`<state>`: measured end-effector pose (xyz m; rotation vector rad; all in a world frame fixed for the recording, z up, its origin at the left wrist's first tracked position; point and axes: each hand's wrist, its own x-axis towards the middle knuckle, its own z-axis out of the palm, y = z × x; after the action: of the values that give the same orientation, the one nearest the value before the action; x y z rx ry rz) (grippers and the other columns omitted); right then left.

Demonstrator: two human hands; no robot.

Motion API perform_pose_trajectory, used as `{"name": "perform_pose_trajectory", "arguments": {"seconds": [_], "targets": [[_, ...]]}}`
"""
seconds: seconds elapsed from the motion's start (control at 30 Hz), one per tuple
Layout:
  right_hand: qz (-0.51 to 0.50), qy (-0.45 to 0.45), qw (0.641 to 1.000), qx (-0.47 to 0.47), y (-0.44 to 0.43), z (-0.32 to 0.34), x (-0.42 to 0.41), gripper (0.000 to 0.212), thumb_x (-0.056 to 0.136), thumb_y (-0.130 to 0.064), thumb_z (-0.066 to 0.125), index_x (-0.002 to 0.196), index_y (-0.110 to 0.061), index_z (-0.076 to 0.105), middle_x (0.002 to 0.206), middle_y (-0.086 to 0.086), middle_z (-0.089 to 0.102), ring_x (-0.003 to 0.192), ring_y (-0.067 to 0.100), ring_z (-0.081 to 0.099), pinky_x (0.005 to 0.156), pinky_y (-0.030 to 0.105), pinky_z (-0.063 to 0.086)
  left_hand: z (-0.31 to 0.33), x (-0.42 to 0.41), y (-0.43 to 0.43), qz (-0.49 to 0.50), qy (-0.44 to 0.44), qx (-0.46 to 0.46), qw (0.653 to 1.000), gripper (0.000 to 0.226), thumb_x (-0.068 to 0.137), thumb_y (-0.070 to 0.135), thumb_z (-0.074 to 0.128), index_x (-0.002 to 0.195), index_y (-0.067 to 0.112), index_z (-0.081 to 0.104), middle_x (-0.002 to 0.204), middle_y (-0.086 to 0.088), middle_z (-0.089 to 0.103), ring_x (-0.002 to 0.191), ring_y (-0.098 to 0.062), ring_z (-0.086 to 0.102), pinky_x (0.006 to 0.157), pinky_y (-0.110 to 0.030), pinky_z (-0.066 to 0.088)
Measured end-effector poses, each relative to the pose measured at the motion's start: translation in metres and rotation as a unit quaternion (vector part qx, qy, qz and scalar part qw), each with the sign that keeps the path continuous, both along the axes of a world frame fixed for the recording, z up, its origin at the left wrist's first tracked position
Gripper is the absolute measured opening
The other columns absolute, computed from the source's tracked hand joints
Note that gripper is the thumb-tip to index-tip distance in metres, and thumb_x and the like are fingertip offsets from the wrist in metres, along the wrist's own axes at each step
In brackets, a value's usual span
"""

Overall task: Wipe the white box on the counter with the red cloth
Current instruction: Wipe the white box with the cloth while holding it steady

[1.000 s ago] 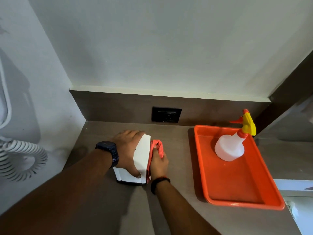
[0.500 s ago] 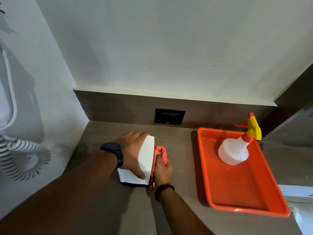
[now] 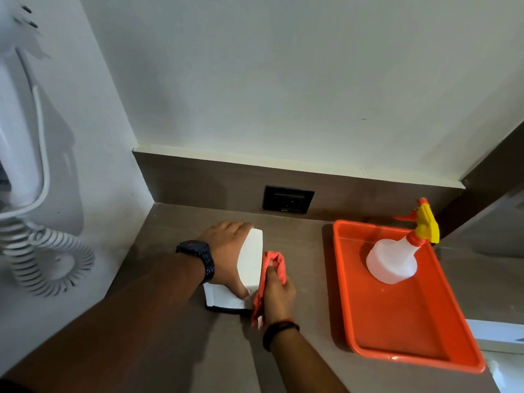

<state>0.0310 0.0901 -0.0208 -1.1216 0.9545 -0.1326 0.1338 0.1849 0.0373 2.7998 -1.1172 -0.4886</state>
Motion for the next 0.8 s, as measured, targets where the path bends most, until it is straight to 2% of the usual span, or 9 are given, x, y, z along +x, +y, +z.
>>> {"name": "perform_pose_trajectory", "arguments": {"seconds": [0.07, 0.1, 0.2, 0.27, 0.37, 0.43, 0.57, 0.7, 0.8], "targets": [[-0.01, -0.036, 0.999, -0.011, 0.0, 0.015, -0.007, 0.029, 0.095, -0.033, 0.055, 0.107, -0.01, 0.067, 0.104, 0.015, 0.072, 0.093, 0.031, 0.068, 0.059, 0.027, 0.055, 0.003, -0.002, 0.006, 0.004, 0.017, -0.017, 1.0, 0.143, 0.042, 0.067, 0.086, 0.15, 0.019, 0.005, 0.159, -0.003, 0.017, 0.144, -0.024, 0.016, 0.117, -0.037, 0.015], [-0.011, -0.075, 0.996, -0.036, -0.001, 0.025, -0.006, 0.027, 0.093, -0.035, 0.057, 0.102, -0.012, 0.068, 0.1, 0.014, 0.073, 0.092, 0.032, 0.068, 0.064, 0.03, 0.057, 0.004, -0.002, 0.012, 0.013, 0.033, -0.039, 0.999, 0.148, 0.041, 0.066, 0.087, 0.15, 0.019, 0.0, 0.161, -0.003, 0.011, 0.146, -0.024, 0.008, 0.118, -0.037, 0.01], [0.067, -0.156, 0.953, -0.253, -0.008, 0.047, 0.01, 0.034, 0.086, -0.05, 0.056, 0.1, -0.02, 0.066, 0.105, 0.004, 0.071, 0.096, 0.019, 0.065, 0.088, 0.036, 0.054, 0.001, 0.0, 0.037, 0.063, 0.083, -0.121, 0.987, 0.161, 0.027, 0.074, 0.082, 0.15, 0.021, -0.007, 0.161, -0.001, 0.004, 0.147, -0.019, 0.003, 0.12, -0.038, 0.01], [0.18, -0.167, 0.883, -0.4, -0.009, 0.056, 0.025, 0.032, 0.087, -0.043, 0.055, 0.113, -0.024, 0.063, 0.117, 0.003, 0.067, 0.107, 0.016, 0.059, 0.099, 0.032, 0.046, -0.007, 0.004, 0.051, 0.096, 0.105, -0.166, 0.976, 0.164, 0.023, 0.078, 0.078, 0.15, 0.023, -0.008, 0.159, 0.002, 0.011, 0.146, -0.018, 0.009, 0.119, -0.042, 0.016], [0.363, -0.098, 0.722, -0.581, -0.009, 0.043, 0.044, 0.046, 0.088, -0.049, 0.045, 0.126, -0.026, 0.057, 0.135, 0.003, 0.06, 0.132, 0.026, 0.045, 0.115, 0.043, 0.032, -0.015, 0.006, 0.056, 0.118, 0.141, -0.191, 0.964, 0.163, 0.027, 0.07, 0.083, 0.144, 0.034, -0.025, 0.156, 0.001, 0.021, 0.143, -0.019, 0.02, 0.116, -0.042, 0.025], [0.395, -0.068, 0.673, -0.622, -0.005, 0.039, 0.046, 0.053, 0.085, -0.052, 0.037, 0.128, -0.028, 0.056, 0.139, 0.002, 0.058, 0.138, 0.029, 0.039, 0.116, 0.05, 0.029, -0.018, 0.006, 0.055, 0.11, 0.152, -0.204, 0.961, 0.161, 0.029, 0.065, 0.085, 0.134, 0.046, -0.036, 0.157, -0.002, 0.023, 0.142, -0.021, 0.024, 0.114, -0.044, 0.03], [0.376, -0.094, 0.651, -0.652, 0.0, 0.04, 0.033, 0.044, 0.083, -0.046, 0.047, 0.118, -0.026, 0.063, 0.128, 0.002, 0.066, 0.131, 0.031, 0.049, 0.11, 0.051, 0.035, -0.02, 0.008, 0.055, 0.101, 0.176, -0.213, 0.956, 0.158, 0.031, 0.062, 0.086, 0.124, 0.056, -0.041, 0.155, -0.006, 0.028, 0.141, -0.025, 0.029, 0.112, -0.05, 0.033], [0.388, -0.112, 0.626, -0.667, -0.016, 0.034, 0.016, 0.048, 0.085, -0.05, 0.049, 0.124, -0.025, 0.059, 0.133, 0.005, 0.063, 0.132, 0.032, 0.05, 0.109, 0.041, 0.029, -0.017, 0.009, 0.053, 0.093, 0.18, -0.188, 0.961, 0.159, 0.031, 0.064, 0.084, 0.131, 0.048, -0.039, 0.152, -0.004, 0.034, 0.136, -0.024, 0.035, 0.111, -0.047, 0.036], [0.375, -0.083, 0.658, -0.648, -0.026, 0.036, 0.027, 0.051, 0.087, -0.05, 0.048, 0.128, -0.023, 0.057, 0.136, 0.008, 0.06, 0.133, 0.032, 0.047, 0.109, 0.036, 0.027, -0.015, 0.008, 0.048, 0.108, 0.167, -0.177, 0.964, 0.161, 0.031, 0.061, 0.086, 0.14, 0.037, -0.031, 0.154, -0.003, 0.03, 0.138, -0.024, 0.032, 0.111, -0.045, 0.034]]}}
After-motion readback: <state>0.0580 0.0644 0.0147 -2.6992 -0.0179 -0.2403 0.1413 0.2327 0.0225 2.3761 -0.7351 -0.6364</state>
